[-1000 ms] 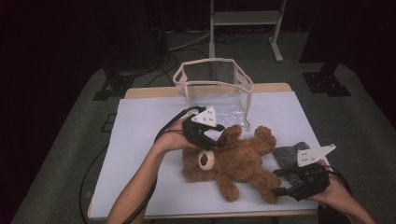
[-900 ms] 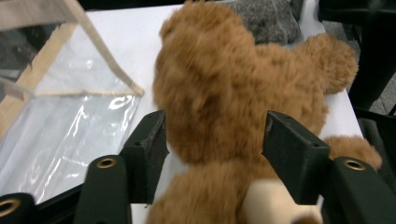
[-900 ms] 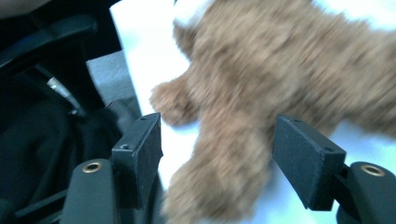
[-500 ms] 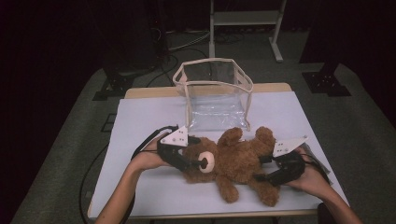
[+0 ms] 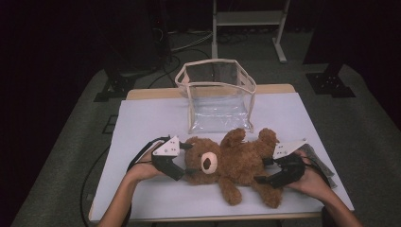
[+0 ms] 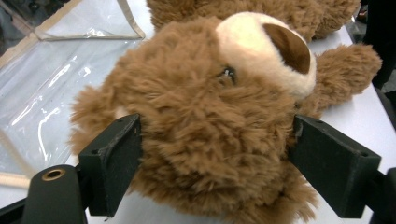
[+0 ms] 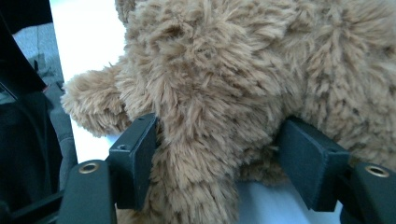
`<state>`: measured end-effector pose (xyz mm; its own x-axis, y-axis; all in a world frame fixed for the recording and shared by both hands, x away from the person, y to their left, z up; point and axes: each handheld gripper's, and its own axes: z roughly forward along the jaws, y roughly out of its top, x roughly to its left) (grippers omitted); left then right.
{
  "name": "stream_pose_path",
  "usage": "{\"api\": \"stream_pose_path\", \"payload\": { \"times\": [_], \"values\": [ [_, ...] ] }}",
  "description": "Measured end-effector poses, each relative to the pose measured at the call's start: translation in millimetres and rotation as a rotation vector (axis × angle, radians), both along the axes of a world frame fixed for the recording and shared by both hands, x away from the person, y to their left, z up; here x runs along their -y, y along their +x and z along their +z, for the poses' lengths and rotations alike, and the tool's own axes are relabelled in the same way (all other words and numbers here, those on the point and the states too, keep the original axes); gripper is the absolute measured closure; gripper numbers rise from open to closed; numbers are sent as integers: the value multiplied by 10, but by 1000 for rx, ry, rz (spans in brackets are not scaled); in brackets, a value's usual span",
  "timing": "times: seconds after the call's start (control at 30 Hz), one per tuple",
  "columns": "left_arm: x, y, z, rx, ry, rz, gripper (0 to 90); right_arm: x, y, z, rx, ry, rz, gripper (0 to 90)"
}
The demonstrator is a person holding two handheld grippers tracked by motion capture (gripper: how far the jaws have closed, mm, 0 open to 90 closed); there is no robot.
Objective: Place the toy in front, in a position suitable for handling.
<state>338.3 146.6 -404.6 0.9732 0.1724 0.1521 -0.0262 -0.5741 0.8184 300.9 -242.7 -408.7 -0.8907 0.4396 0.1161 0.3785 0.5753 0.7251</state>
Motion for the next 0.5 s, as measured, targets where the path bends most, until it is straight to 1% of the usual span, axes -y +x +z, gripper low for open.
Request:
{"api": "stream_pose_path", "payload": {
  "times": [0.07,0.1,0.13,0.17,0.23,0.27,0.3,0.33,0.5],
  "values": [
    [51,0,-31,8,7,7,135,0,16,-6,-6,6,-2,304],
    [96,-4,-64,16,6,13,114,-12,32,-15,-12,14,-2,305],
    [96,-4,-64,16,6,13,114,-12,32,-15,-12,14,-2,305],
    [126,-11,-76,26,12,31,135,-33,44,-31,-16,13,4,310],
    [130,-25,-69,22,13,32,211,-51,58,-42,-20,19,5,318],
    [130,-25,-69,22,13,32,239,-51,58,-42,-20,19,5,318],
    [134,-41,-58,15,23,37,254,-65,75,-42,-25,30,5,331],
    [134,-41,-58,15,23,37,261,-73,83,-40,-29,41,5,335],
    [117,-59,-15,8,48,47,278,-135,115,4,-40,47,20,359]
  ]
}}
